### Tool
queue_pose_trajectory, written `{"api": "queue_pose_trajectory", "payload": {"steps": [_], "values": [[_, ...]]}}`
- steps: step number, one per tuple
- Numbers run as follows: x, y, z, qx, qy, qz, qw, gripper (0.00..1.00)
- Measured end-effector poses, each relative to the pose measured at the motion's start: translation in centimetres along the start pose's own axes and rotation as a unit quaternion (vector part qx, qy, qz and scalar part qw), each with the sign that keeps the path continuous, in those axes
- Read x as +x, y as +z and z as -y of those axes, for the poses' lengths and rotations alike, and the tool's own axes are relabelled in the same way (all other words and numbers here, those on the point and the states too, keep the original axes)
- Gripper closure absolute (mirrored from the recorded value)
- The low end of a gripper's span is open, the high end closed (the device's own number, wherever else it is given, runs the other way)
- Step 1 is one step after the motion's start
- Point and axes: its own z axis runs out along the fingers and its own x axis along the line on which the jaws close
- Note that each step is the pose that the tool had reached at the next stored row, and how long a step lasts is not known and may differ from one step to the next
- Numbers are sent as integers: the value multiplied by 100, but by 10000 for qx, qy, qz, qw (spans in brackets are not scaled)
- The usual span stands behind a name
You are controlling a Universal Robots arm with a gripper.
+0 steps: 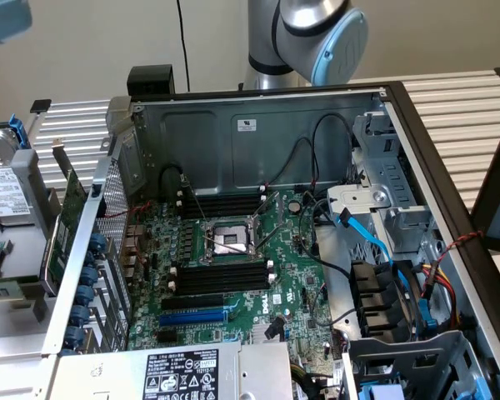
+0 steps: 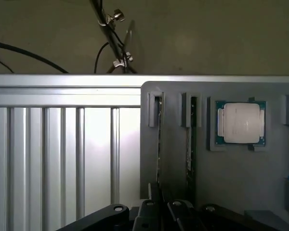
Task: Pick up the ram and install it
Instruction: 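Pick up the ram and move it above insertion slot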
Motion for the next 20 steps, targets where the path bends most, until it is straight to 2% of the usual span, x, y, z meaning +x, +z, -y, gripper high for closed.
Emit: {"api": "queue_pose_trajectory", "payload": {"steps": [8,11,20], "values": [[8,-363,-2,0,0,0,10000,87],[19,-499,27,0,0,0,10000,87],[126,-913,289,-6,-1,10,10000,87]]}}
